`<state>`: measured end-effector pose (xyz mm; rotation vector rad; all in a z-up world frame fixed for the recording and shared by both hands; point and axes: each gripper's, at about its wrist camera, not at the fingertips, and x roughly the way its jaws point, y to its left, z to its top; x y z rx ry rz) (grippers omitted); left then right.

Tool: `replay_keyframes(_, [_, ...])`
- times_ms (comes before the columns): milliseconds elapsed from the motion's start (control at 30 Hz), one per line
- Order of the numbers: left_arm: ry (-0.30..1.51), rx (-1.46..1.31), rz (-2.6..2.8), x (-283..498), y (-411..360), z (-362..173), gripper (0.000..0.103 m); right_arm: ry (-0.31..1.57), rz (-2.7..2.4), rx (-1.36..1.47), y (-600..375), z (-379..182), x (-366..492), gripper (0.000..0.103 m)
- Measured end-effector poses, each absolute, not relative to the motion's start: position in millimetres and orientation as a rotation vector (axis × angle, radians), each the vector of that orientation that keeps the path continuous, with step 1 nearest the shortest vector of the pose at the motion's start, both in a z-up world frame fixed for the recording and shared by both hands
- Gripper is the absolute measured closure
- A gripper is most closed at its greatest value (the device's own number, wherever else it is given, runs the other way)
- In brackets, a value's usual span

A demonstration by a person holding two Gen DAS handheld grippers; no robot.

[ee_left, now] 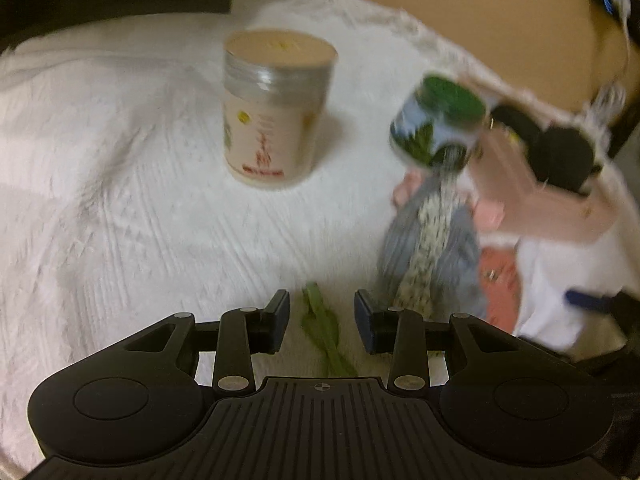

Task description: Organize soft objects

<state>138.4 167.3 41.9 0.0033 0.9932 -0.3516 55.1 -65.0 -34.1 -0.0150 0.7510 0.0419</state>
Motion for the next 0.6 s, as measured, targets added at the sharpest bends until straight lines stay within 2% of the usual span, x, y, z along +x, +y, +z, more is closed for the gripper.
replay_keyframes(133, [0.976,0.096,-0.376,125.1,161.3,37.7,0.063,0.777,0.064,-0.019,-68.4,-23.8,55.7,0.0])
replay_keyframes(400, [0.994,0.118,-0.398,116.3,169.3,38.4,0.063,0.663,0.172,-0.11,-41.6,19.3,65.0,0.0])
replay_keyframes(500, [0.992,0.099,-0.396,120.5,163.8,37.3,0.054,0.67,0.244,-0.184,-20.3,20.8,87.7,0.0])
replay_keyframes(567, [0.966,0.133,-0.408,118.6,159.6,36.0,0.055,0.701,0.27,-0.212,-11.5,14.8,105.3,0.0])
replay_keyframes(600, [0.952,0.156,-0.402,116.8,158.0,35.6,0.06,0.734,0.282,-0.22,-7.6,10.0,115.6,0.0])
